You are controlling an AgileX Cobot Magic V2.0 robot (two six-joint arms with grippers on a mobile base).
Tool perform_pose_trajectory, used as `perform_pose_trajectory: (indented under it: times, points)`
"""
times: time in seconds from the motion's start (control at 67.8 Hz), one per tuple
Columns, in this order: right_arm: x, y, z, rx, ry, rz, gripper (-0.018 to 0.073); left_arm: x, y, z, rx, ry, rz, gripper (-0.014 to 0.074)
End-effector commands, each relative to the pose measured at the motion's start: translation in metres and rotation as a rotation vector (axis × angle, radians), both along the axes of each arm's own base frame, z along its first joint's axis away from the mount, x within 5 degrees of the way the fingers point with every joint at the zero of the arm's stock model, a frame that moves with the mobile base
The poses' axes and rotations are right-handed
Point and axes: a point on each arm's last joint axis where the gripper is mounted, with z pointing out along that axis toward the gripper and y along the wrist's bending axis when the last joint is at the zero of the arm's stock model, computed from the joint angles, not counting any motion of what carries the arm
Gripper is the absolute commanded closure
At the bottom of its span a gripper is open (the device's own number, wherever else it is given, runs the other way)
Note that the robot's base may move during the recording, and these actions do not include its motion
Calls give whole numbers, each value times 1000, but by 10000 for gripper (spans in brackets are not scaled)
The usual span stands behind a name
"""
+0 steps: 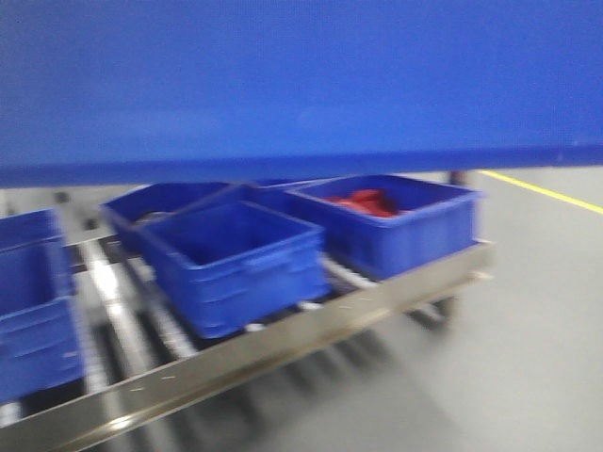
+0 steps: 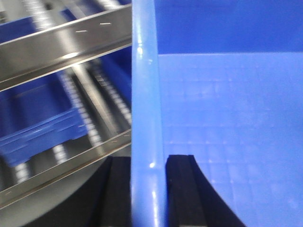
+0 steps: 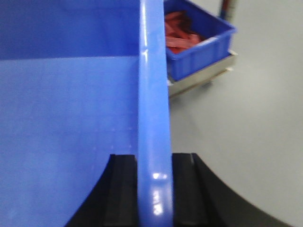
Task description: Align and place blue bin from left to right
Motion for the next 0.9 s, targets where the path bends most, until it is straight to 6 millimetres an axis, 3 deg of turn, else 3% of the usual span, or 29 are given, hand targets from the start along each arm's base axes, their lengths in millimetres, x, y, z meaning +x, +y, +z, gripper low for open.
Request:
perform_pose_trajectory:
  times: [0.0,0.885]
  points:
    - [-3,27,28,244,-234,253,725,1,-10,8,-45,-78,-91,707]
    - [-3,27,28,244,-234,253,725,1,-10,8,-45,-78,-91,707]
